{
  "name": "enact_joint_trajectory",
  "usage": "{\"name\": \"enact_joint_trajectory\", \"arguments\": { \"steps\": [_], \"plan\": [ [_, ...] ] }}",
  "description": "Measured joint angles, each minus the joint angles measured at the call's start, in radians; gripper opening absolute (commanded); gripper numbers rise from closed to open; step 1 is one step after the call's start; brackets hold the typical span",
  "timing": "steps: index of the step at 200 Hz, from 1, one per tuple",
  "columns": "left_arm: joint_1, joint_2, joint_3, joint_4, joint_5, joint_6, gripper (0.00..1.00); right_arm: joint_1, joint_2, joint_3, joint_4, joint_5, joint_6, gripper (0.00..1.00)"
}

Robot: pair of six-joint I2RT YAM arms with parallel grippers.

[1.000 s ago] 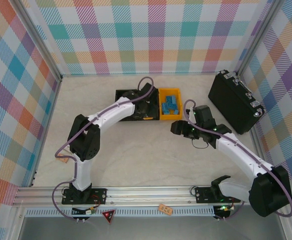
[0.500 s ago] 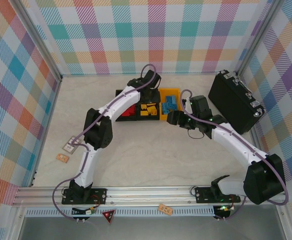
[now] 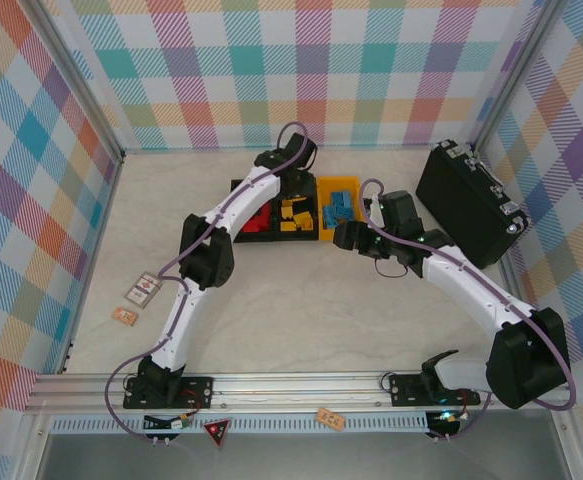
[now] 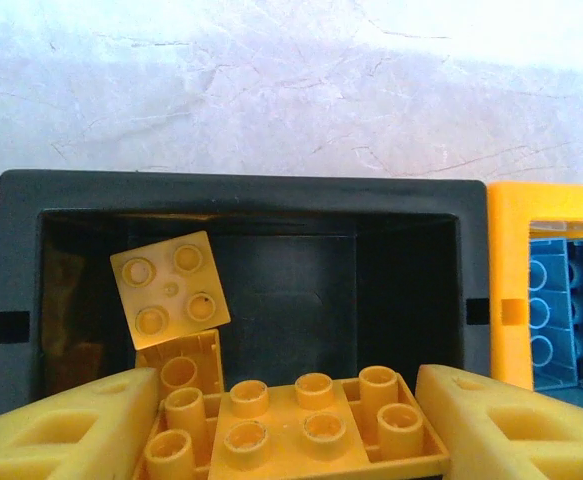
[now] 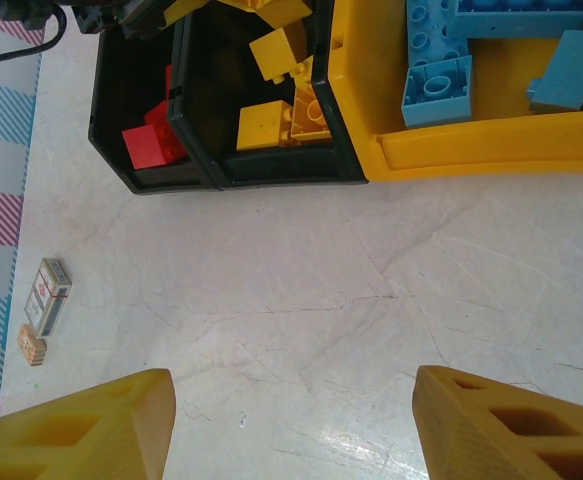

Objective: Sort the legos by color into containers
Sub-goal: Place the lego in the container.

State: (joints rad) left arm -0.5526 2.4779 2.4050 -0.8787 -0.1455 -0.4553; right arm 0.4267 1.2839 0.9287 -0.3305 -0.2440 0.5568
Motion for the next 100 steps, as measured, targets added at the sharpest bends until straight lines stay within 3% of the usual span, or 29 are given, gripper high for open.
{"name": "enact_joint_trajectory", "arguments": {
  "steps": [56,100],
  "plan": [
    [0.0,0.007,0.003,-0.008,0.018,0.002,0.72,0.0,0.0,0.0,0.0,0.0,0.0,0.64],
    [0.0,0.007,0.003,-0.008,0.028,0.003,0.74,0.0,0.0,0.0,0.0,0.0,0.0,0.64]
  ]
}}
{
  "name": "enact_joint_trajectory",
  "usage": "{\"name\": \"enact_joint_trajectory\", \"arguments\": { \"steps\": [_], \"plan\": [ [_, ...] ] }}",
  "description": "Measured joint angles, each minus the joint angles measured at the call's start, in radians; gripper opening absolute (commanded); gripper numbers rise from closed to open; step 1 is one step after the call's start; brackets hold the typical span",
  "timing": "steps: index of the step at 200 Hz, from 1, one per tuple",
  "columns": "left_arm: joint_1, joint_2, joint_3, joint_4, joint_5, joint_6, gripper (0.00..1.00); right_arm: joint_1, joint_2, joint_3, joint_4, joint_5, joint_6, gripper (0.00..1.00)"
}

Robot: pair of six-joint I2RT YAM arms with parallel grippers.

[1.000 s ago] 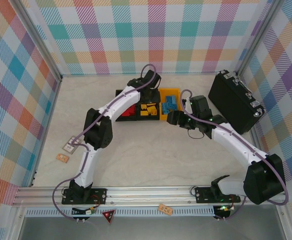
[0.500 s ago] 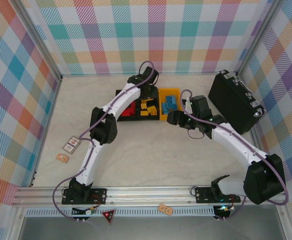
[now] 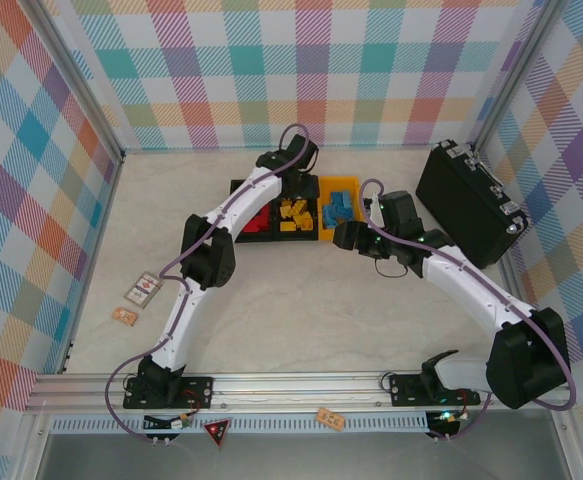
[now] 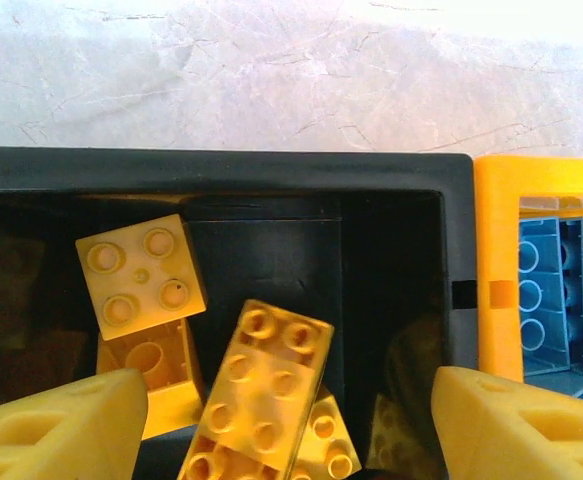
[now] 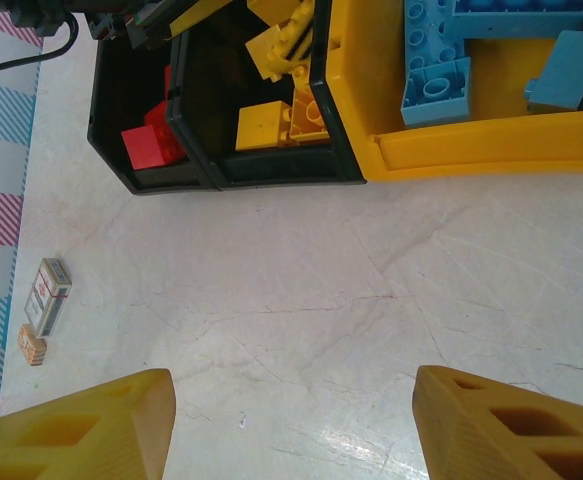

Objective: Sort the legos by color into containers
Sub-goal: Place the lego in the container.

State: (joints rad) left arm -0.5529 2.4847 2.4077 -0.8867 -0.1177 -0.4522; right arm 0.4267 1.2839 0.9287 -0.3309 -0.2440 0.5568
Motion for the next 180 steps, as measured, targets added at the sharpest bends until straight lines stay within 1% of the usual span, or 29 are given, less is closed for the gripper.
{"name": "enact_joint_trajectory", "arguments": {
  "steps": [29,56,88,126,140,143,144,146,147,149,172,178,180],
  "plan": [
    [0.0,-0.007,-0.014,0.003,0.005,0.0,0.73,0.0,0.0,0.0,0.0,0.003,0.0,0.64],
    [-0.001,-0.076,-0.122,0.036,0.013,0.0,0.74,0.0,0.0,0.0,-0.003,0.017,-0.012,0.66],
    [-0.001,-0.226,-0.294,0.082,0.011,0.008,0.76,0.0,0.0,0.014,-0.01,0.04,-0.027,0.69],
    [0.006,-0.46,-0.548,0.205,0.011,0.028,0.82,-0.005,0.029,0.066,-0.013,0.078,-0.062,0.73],
    [0.014,-0.538,-0.641,0.246,0.008,0.034,0.83,-0.014,0.042,0.08,-0.012,0.089,-0.074,0.75],
    [0.016,-0.552,-0.657,0.252,0.008,0.035,0.84,-0.014,0.045,0.083,-0.012,0.091,-0.076,0.76],
    [0.018,-0.56,-0.665,0.256,0.008,0.035,0.84,-0.015,0.046,0.084,-0.012,0.092,-0.076,0.79],
    [0.019,-0.566,-0.674,0.26,0.007,0.037,0.84,-0.016,0.047,0.085,-0.012,0.094,-0.076,0.93],
    [0.019,-0.572,-0.683,0.264,0.006,0.038,0.84,-0.016,0.048,0.087,-0.012,0.095,-0.077,0.97],
    [0.021,-0.583,-0.694,0.268,0.006,0.038,0.84,-0.017,0.05,0.088,-0.012,0.096,-0.079,1.0],
    [0.053,-0.675,-0.815,0.319,0.0,0.052,0.87,-0.029,0.075,0.104,-0.009,0.113,-0.1,0.99],
    [0.063,-0.698,-0.848,0.328,-0.001,0.055,0.9,-0.032,0.08,0.108,-0.009,0.114,-0.103,0.99],
    [0.067,-0.706,-0.859,0.333,-0.003,0.057,0.92,-0.034,0.083,0.109,-0.008,0.116,-0.103,0.99]
  ]
}}
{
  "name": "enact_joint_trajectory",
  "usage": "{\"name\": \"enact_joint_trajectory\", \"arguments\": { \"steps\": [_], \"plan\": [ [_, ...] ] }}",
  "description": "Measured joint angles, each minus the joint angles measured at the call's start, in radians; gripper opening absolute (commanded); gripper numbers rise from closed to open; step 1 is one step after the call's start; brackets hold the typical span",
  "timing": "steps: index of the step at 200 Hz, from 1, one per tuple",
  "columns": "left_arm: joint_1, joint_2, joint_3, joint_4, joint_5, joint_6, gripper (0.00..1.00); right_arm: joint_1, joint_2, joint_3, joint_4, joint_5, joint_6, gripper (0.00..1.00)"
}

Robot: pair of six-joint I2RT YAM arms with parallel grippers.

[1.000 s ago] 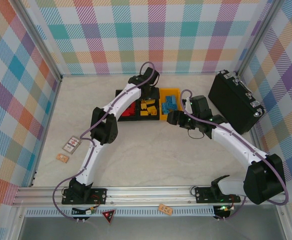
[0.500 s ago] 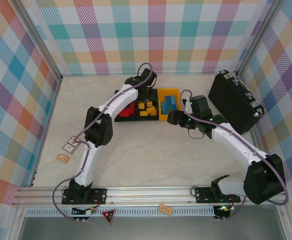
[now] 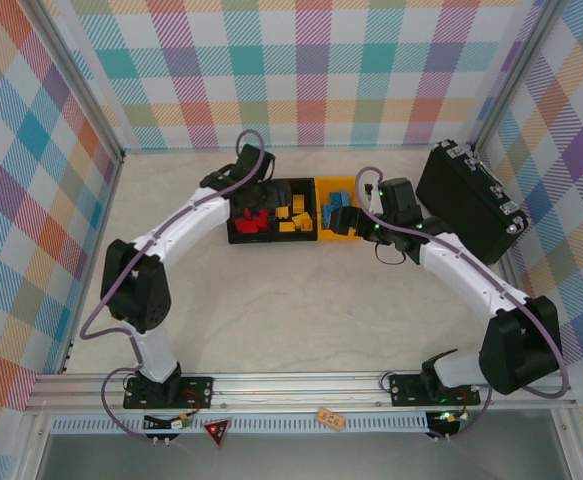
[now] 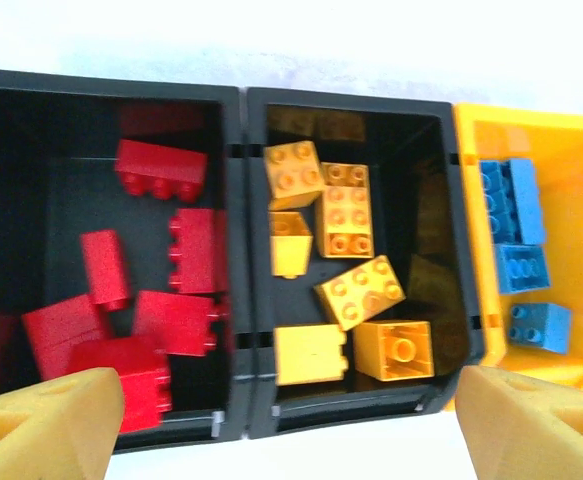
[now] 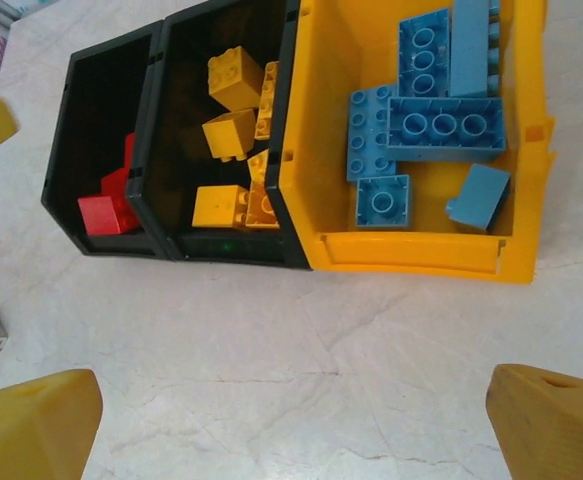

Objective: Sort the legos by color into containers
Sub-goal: Place the lego in the container, then reset both arms

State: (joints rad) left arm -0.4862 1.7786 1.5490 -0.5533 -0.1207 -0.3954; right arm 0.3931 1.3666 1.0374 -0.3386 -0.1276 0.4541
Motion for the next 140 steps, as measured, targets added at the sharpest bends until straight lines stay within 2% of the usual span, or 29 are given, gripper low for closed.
{"name": "enact_joint_trajectory", "arguments": {
  "steps": [5,66,90,105,140],
  "plan": [
    [0.008,-0.019,-0.026,0.009,-0.003,0.006,1.0,-0.002,0.005,0.002,0.002,0.005,-0.003,0.99],
    [0.133,-0.266,-0.323,0.085,-0.061,0.043,1.0,-0.037,0.03,0.012,0.029,0.106,-0.046,0.99],
    [0.227,-0.352,-0.446,0.149,-0.108,0.061,1.0,-0.056,0.03,0.006,0.066,0.246,-0.072,0.99],
    [0.294,-0.401,-0.55,0.246,-0.142,0.092,1.0,-0.068,0.027,-0.031,0.133,0.357,-0.095,0.99],
    [0.375,-0.465,-0.754,0.444,-0.228,0.184,1.0,-0.087,0.001,-0.292,0.424,0.611,-0.237,0.99]
  ]
}}
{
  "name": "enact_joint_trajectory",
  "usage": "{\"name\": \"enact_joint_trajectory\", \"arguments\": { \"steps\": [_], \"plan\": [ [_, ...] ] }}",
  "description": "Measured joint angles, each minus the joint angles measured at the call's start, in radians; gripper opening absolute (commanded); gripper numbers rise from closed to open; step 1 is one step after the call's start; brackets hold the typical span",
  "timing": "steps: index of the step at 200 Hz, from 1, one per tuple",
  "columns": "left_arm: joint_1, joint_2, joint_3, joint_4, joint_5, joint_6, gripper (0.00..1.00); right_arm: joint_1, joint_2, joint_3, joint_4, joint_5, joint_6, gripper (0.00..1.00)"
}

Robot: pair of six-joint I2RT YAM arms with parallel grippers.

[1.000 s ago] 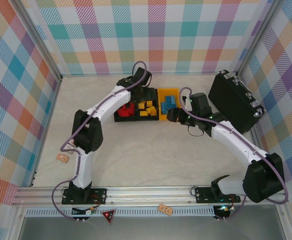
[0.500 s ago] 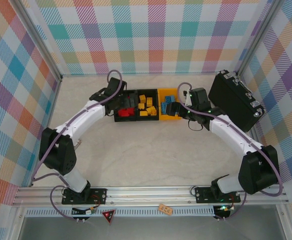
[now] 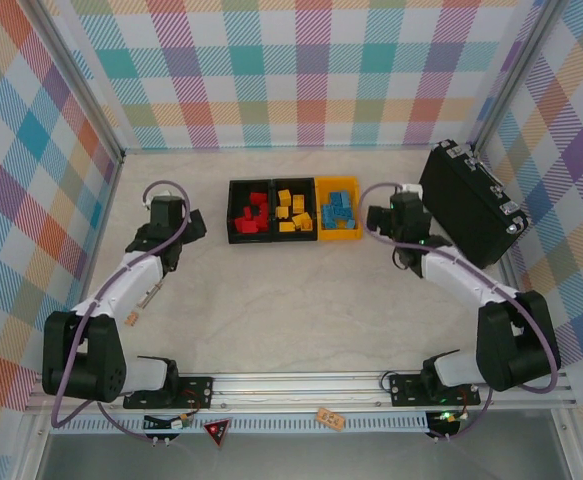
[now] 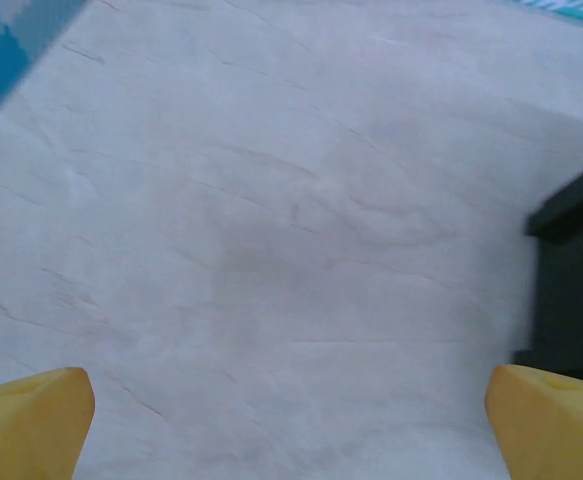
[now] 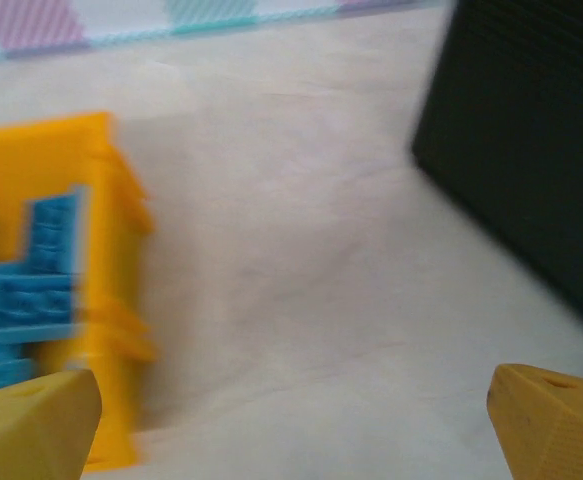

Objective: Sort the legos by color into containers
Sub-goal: Reset both arms

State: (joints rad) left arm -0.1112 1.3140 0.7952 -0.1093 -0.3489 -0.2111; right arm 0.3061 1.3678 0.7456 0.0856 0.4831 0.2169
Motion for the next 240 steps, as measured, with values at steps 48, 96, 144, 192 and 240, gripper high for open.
{"name": "enact_joint_trajectory", "arguments": {
  "steps": [48,96,144,192,240],
  "plan": [
    [0.034,0.149,-0.103,0.285,-0.071,0.072,1.0,-0.073,0.063,-0.122,0.216,0.127,-0.134,0.99],
    [0.031,0.209,-0.255,0.555,-0.046,0.114,1.0,-0.163,0.084,-0.216,0.415,0.05,-0.157,0.99],
    [0.015,0.257,-0.381,0.834,0.046,0.183,0.99,-0.253,0.155,-0.325,0.624,-0.21,-0.175,0.99],
    [0.015,0.266,-0.387,0.932,0.072,0.205,1.0,-0.266,0.17,-0.361,0.743,-0.273,-0.174,0.99],
    [0.015,0.266,-0.387,0.955,0.079,0.209,0.99,-0.266,0.17,-0.36,0.759,-0.286,-0.174,0.99]
  ]
}}
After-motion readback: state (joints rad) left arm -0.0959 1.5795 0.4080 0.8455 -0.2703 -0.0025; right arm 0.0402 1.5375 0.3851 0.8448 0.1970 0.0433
